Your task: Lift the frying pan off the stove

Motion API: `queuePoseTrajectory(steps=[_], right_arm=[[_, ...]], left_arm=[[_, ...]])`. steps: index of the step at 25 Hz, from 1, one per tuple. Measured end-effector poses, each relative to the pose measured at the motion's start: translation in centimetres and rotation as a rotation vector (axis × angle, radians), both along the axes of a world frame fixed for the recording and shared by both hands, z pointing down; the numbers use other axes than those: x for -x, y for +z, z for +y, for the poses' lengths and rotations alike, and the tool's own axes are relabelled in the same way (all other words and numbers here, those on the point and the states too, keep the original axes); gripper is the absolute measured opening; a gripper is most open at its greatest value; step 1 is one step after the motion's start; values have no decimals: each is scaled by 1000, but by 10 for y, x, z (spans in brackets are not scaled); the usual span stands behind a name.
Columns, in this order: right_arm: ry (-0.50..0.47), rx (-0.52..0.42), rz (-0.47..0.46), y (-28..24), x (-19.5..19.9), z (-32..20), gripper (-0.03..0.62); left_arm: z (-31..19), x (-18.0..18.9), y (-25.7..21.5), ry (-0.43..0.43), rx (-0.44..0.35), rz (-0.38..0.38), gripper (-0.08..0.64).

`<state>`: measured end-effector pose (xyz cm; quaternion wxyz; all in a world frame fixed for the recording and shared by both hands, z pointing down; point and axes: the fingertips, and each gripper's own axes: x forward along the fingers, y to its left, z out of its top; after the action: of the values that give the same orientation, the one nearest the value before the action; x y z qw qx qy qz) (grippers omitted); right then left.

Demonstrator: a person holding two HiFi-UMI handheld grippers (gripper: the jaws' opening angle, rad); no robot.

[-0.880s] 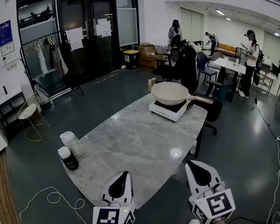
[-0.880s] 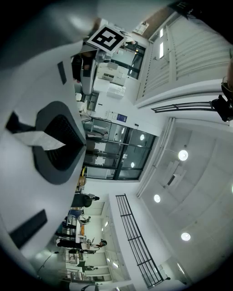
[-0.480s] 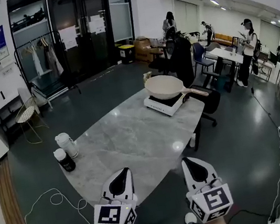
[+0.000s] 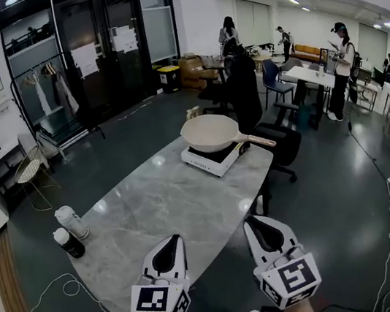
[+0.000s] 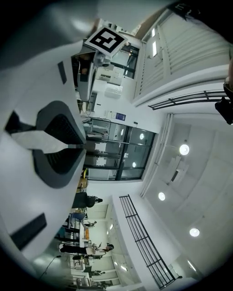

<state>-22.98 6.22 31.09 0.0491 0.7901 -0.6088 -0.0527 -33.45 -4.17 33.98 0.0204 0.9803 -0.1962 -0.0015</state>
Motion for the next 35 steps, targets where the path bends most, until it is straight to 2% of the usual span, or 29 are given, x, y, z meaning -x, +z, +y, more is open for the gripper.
queuePoseTrajectory(steps=[5, 11, 18, 22, 25, 28, 32, 35], right_arm=[[-21, 62, 59, -2, -55, 3, 29], [-111, 91, -19, -11, -115, 14, 28], [-139, 86, -154, -2, -162, 25, 27], [-132, 91, -101, 7, -176, 24, 25], [-147, 85, -86, 8, -185, 20, 25], [-168, 61, -134, 8, -197, 14, 25], [-239, 13, -246, 9, -216, 5, 25], [-247, 19, -245, 12, -237, -8, 25]], left_arm=[[3, -55, -3, -22, 10, -1, 14], [9, -120, -4, -54, 68, 33, 15], [23, -180, -1, -12, 120, 26, 14], [23, -196, -3, 10, 83, 62, 14], [23, -211, 0, 22, 48, 44, 14], [16, -228, 4, 26, 43, 44, 14], [3, -258, 8, 37, 53, 70, 14], [-10, -285, 13, 52, 58, 54, 12]])
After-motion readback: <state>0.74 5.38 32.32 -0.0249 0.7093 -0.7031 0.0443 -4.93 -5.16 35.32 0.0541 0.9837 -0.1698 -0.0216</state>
